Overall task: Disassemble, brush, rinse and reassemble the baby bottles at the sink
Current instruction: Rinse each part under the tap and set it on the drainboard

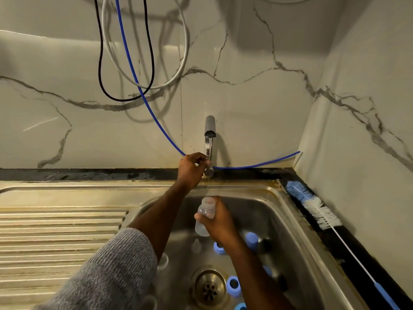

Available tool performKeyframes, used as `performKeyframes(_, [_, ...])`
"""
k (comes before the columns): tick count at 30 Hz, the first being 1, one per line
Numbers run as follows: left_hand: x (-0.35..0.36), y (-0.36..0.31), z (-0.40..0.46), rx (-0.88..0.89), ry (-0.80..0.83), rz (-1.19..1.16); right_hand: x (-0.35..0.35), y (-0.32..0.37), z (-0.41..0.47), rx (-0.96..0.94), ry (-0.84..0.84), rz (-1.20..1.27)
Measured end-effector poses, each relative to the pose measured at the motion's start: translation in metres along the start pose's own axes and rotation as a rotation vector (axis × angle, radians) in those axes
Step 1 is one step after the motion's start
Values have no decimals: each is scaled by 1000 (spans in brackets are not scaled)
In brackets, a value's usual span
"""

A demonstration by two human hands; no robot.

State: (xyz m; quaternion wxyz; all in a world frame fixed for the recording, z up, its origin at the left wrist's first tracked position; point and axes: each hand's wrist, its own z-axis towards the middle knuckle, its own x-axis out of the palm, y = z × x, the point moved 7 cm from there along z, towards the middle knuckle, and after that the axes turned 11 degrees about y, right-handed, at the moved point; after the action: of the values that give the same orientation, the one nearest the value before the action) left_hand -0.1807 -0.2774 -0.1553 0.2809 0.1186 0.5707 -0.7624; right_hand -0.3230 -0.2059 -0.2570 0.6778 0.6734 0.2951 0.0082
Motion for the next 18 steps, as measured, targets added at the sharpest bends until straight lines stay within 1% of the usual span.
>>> performKeyframes(6, [-2,-4,-4,-18,-3,-24,0,-1,1,44,0,19])
performKeyframes(9, [-8,1,-24,-98,-40,-150,-3,1,-2,15,-1,125])
performKeyframes(11, [-13,8,-50,-135,-83,-191,-4,3,-5,35,13,264])
performKeyframes(14, [-10,21,-101,-180,-38,-191,4,4,-8,206,96,593])
performKeyframes(16, [-9,27,-129,-205,-2,-193,6,5,-7,249,108,657])
performKeyframes(18, [-6,32,-146,-187,59,-161,7,6,-6,271,108,717])
